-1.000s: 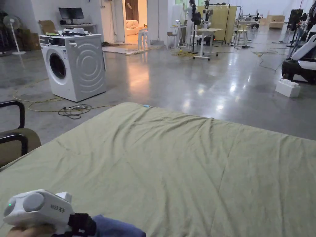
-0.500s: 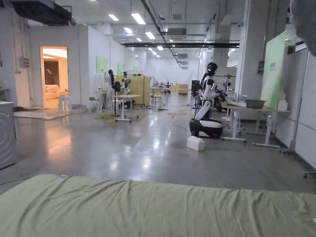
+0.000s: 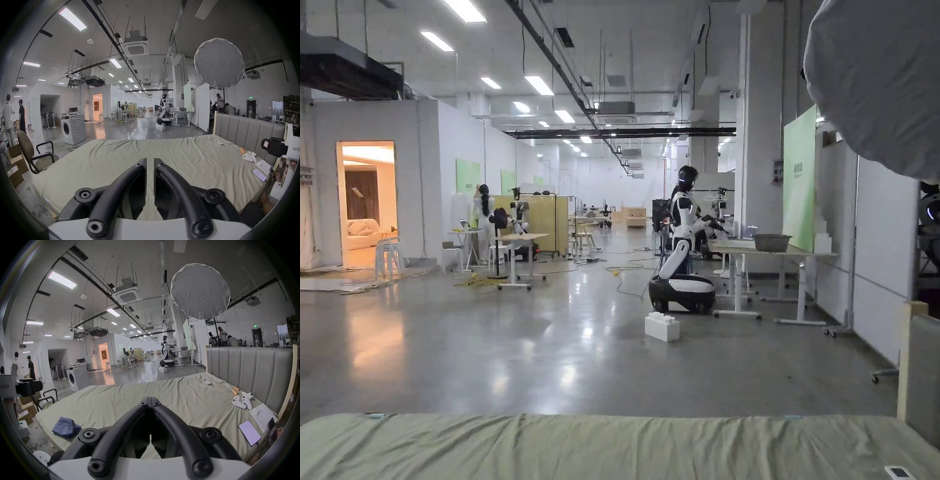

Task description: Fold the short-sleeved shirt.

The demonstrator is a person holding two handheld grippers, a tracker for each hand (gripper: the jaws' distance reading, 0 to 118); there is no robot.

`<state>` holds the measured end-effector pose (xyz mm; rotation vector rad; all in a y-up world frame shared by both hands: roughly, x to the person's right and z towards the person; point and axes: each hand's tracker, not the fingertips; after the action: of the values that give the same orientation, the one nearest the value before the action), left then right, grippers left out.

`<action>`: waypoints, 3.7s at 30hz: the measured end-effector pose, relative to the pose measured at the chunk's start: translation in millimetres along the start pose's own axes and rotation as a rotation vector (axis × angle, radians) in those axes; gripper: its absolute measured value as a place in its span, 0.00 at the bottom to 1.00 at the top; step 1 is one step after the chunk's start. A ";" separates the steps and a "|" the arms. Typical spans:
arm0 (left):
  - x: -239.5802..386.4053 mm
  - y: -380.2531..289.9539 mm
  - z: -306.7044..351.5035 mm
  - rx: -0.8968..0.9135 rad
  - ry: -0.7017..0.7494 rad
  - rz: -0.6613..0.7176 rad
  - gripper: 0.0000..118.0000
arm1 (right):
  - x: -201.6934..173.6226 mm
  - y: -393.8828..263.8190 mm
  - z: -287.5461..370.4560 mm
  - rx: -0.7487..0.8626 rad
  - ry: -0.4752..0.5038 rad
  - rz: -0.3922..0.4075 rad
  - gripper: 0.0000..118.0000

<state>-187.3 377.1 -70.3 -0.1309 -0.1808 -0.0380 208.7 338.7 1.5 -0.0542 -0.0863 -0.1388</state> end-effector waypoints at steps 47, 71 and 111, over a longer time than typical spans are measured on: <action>10.7 18.8 -5.2 0.064 -0.038 -0.025 0.00 | -15.9 17.7 -18.8 -0.034 0.021 0.077 0.00; 4.3 14.9 0.4 0.110 0.000 0.006 1.00 | -22.0 18.2 -15.2 0.006 -0.008 0.092 1.00; 6.5 10.2 -2.8 0.036 -0.020 0.003 1.00 | -40.1 40.7 -16.9 -0.200 -0.147 -0.043 1.00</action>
<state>-179.9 386.6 -73.1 -0.0957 -0.2007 -0.0308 176.3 383.4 -20.8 -0.2621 -0.2205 -0.1862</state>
